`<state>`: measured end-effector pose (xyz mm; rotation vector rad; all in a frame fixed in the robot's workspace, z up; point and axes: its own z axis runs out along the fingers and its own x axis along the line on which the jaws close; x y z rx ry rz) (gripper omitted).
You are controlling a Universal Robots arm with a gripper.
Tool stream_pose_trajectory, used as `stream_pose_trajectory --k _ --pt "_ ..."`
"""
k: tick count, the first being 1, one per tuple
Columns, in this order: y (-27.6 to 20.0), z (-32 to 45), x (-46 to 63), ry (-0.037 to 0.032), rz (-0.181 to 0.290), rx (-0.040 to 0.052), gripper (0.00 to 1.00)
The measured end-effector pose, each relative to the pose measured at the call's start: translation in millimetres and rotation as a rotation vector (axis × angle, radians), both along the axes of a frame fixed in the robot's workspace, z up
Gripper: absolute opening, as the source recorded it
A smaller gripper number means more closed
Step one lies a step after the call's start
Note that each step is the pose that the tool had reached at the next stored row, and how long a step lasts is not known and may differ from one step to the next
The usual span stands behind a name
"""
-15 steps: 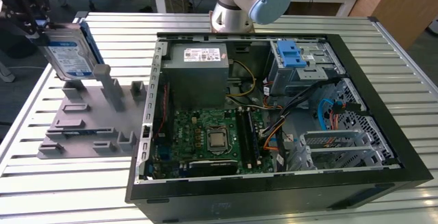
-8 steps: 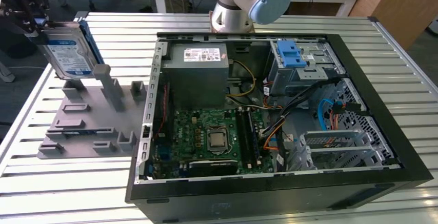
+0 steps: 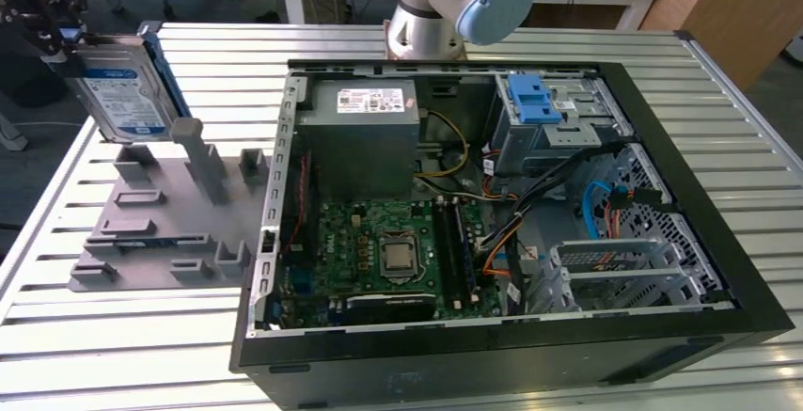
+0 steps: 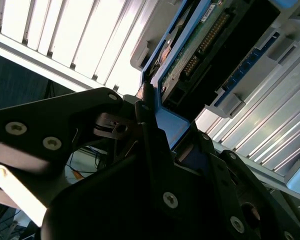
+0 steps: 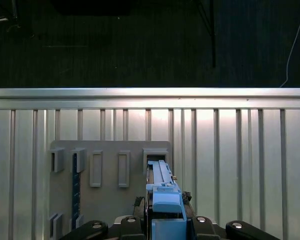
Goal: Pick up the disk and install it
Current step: 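Pick up the disk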
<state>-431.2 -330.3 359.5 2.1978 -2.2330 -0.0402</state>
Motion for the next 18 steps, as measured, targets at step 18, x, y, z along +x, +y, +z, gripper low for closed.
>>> stream_pose_trajectory --k 18 --pt "0.0 13.2 0.0 -0.0001 0.0 0.0 0.36"
